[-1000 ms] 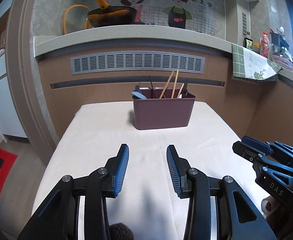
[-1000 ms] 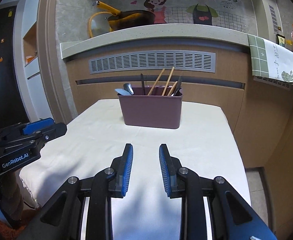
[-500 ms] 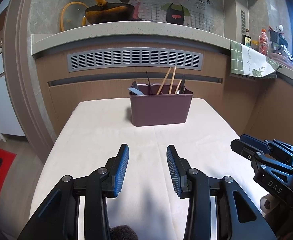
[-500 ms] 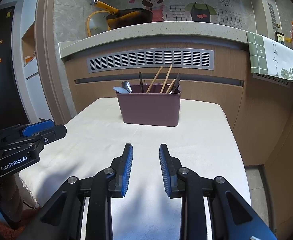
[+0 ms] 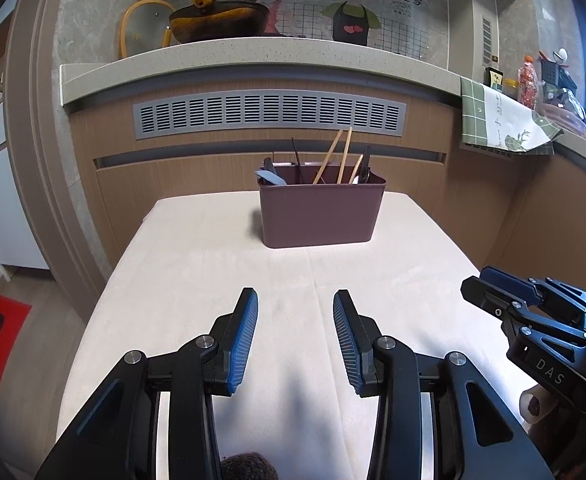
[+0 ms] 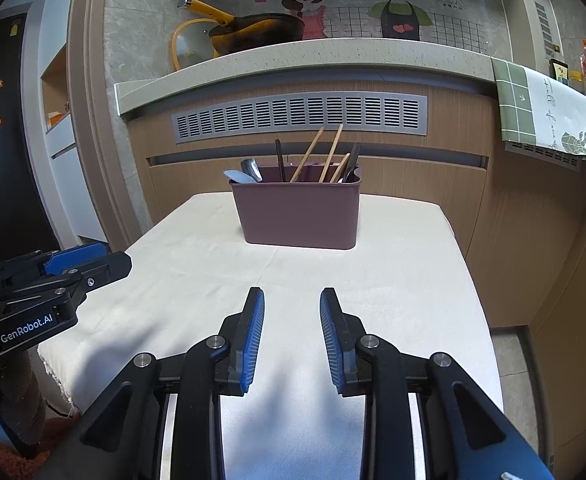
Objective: Organize utensils
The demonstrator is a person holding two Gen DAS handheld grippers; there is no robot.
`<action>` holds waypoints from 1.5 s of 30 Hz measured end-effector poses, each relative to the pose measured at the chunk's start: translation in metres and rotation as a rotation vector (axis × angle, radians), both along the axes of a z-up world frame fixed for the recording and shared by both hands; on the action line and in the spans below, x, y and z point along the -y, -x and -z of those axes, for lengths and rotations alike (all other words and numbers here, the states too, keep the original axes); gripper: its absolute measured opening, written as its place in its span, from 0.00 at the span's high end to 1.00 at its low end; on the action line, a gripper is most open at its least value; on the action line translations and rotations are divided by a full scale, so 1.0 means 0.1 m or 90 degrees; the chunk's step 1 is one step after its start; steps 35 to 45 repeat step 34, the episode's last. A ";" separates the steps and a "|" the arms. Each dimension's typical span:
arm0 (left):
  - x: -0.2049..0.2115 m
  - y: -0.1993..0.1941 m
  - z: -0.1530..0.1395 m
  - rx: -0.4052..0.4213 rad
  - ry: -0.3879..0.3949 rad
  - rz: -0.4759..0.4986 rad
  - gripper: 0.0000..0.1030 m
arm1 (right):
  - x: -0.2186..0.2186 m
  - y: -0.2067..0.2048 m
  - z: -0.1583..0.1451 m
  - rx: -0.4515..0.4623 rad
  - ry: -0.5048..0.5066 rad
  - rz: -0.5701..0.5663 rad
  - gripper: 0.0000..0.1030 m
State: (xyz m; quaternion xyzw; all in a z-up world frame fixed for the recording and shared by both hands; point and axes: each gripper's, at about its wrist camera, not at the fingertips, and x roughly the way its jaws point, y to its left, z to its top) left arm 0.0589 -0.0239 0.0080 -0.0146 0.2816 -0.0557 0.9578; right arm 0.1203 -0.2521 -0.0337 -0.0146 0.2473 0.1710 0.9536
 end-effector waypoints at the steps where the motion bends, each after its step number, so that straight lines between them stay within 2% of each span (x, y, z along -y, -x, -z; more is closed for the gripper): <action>1: 0.00 0.00 0.00 0.000 0.000 0.000 0.61 | 0.00 0.00 0.00 0.000 0.000 0.000 0.74; 45: 0.00 -0.02 0.03 -0.013 0.000 -0.004 0.61 | 0.07 0.00 -0.06 0.015 -0.006 0.021 0.73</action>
